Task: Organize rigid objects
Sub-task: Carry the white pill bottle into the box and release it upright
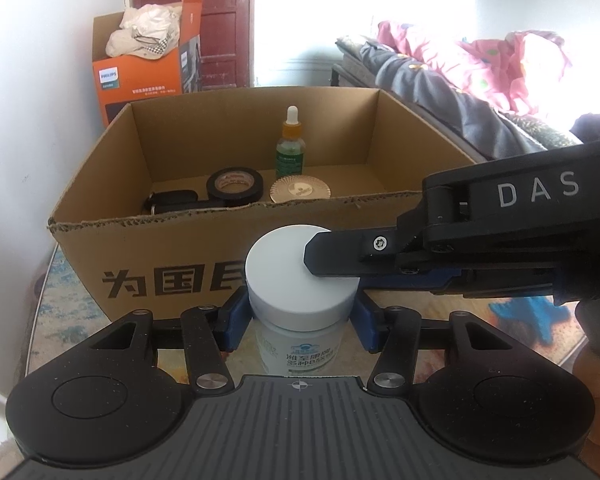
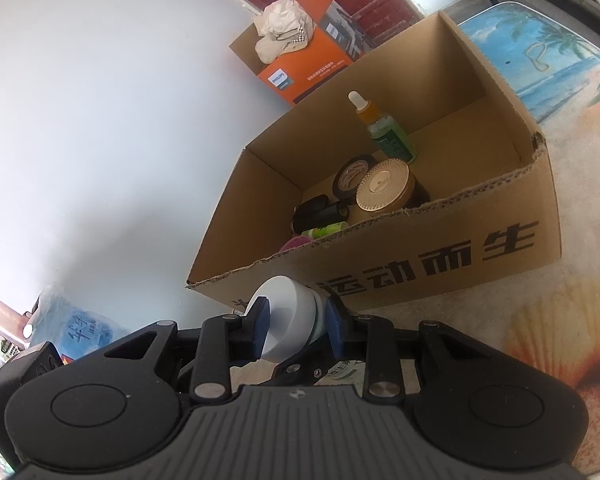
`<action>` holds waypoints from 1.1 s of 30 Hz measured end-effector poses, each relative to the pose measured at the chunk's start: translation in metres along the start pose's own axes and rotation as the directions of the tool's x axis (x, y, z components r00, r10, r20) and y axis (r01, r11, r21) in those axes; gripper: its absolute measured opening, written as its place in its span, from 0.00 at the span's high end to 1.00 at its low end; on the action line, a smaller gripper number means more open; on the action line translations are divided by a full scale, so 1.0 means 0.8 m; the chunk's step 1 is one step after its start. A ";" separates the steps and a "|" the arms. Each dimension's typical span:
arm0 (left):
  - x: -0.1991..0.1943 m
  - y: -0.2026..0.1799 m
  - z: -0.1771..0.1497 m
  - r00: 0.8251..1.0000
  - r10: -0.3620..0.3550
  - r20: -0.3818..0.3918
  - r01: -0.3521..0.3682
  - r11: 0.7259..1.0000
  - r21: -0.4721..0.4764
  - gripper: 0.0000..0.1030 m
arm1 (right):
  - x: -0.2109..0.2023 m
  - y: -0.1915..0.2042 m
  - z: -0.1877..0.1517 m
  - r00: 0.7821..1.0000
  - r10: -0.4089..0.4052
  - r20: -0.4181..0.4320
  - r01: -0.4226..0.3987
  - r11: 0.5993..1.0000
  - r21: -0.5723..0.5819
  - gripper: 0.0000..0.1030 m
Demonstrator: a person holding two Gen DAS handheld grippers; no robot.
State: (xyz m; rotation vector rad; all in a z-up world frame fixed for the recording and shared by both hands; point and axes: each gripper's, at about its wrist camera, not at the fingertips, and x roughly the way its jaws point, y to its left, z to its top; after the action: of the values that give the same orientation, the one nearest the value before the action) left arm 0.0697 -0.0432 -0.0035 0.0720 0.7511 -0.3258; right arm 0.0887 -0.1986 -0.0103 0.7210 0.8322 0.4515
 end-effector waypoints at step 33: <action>-0.080 -0.037 0.114 0.961 -0.056 0.269 0.020 0.991 0.132 0.49 | -0.109 0.092 0.076 0.956 0.142 0.255 -0.077 0.965 -0.249 0.66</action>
State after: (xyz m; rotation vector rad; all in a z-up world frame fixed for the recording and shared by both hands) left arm 0.0769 -0.0705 0.1085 0.1311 0.4580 -0.4113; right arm 0.0781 -0.2271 0.1154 0.5929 0.4712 0.5292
